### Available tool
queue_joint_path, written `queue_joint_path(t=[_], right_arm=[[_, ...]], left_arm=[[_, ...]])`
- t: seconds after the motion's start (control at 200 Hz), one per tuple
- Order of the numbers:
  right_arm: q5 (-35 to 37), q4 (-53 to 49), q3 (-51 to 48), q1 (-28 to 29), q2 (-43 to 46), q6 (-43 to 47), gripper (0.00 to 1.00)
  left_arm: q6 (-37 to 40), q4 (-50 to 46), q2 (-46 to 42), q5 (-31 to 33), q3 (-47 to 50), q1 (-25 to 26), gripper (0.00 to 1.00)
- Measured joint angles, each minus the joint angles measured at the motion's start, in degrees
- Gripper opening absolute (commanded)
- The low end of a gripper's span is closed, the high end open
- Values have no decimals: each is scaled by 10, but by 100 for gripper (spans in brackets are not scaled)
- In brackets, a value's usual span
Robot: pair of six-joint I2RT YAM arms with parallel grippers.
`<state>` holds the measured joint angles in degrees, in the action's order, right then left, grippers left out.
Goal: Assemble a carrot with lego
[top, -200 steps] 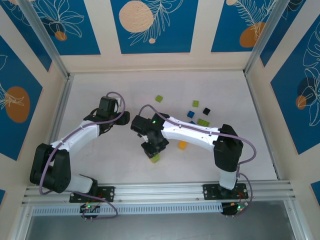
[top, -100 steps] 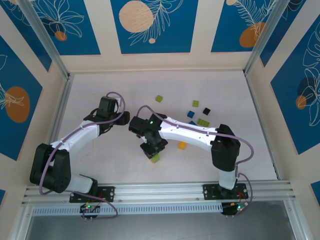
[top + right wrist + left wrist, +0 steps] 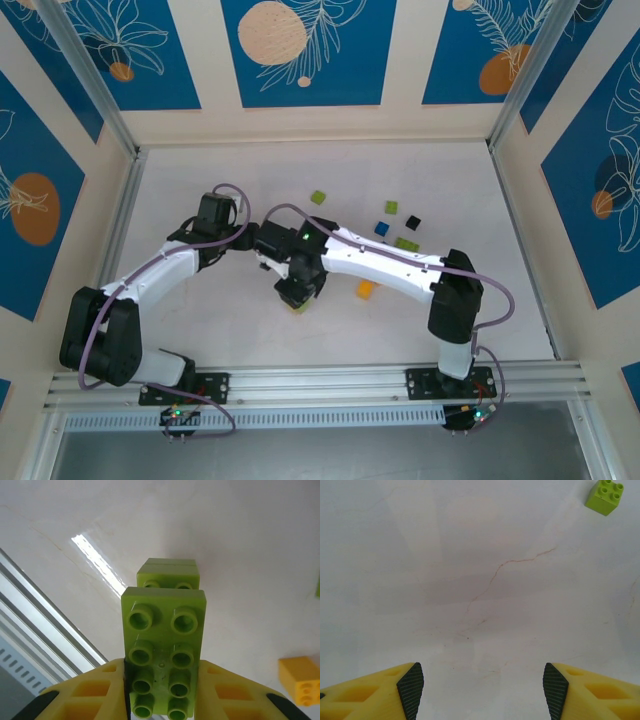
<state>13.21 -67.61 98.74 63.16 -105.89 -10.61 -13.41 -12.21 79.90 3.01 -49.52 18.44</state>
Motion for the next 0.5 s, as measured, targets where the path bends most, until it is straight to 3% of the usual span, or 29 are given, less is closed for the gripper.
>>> queue_joint_path(t=[0.245,0.5], right_arm=[[-17,-27,9,0,12,144,32],[-45,-43,6,2,11,192,32]], left_arm=[[0,3,-2,0,6,-1,67],[0,11,-3,-6,8,-4,67]])
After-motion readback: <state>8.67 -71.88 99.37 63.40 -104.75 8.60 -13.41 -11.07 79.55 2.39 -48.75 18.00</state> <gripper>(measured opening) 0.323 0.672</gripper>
